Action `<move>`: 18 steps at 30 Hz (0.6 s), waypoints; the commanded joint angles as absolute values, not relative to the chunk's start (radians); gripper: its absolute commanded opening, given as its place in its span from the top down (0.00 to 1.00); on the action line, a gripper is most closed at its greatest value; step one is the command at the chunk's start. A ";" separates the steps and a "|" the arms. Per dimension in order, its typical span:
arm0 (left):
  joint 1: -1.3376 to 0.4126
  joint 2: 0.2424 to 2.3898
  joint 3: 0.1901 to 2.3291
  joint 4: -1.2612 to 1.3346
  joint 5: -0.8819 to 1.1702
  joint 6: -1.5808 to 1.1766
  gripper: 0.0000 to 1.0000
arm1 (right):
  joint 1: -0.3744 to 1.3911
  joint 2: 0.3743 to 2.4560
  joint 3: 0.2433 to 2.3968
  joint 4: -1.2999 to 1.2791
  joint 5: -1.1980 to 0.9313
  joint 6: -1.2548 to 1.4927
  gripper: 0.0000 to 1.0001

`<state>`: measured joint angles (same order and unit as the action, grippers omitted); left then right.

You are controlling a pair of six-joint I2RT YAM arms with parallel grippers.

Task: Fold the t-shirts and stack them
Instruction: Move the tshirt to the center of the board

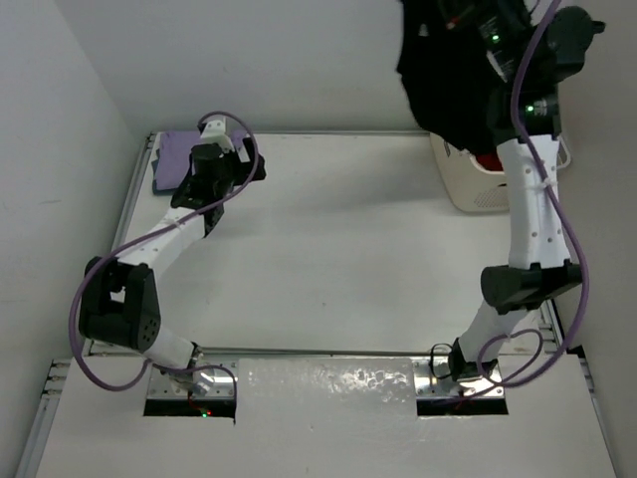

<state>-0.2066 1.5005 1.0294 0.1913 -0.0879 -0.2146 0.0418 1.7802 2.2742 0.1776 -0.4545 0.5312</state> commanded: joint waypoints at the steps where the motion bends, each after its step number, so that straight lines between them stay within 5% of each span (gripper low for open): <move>1: -0.199 1.398 1.006 0.250 -0.086 -0.236 0.00 | 0.138 1.726 2.246 0.307 -0.592 0.563 1.00; 6: -0.199 1.310 0.962 0.219 -0.152 -0.250 0.00 | 0.173 1.870 2.378 0.362 -0.618 0.713 1.00; 10: -0.198 1.252 0.928 0.192 -0.219 -0.265 0.00 | 0.178 1.836 2.231 0.400 -0.603 0.700 1.00; 18: -0.199 1.209 0.899 0.095 -0.281 -0.337 0.00 | 0.175 1.592 1.398 0.399 -0.370 0.402 1.00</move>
<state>-0.2031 1.2362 0.9104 0.1162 -0.2497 -0.2981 0.1780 1.6909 1.5818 0.3428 -0.4770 0.5186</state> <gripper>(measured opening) 0.997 0.018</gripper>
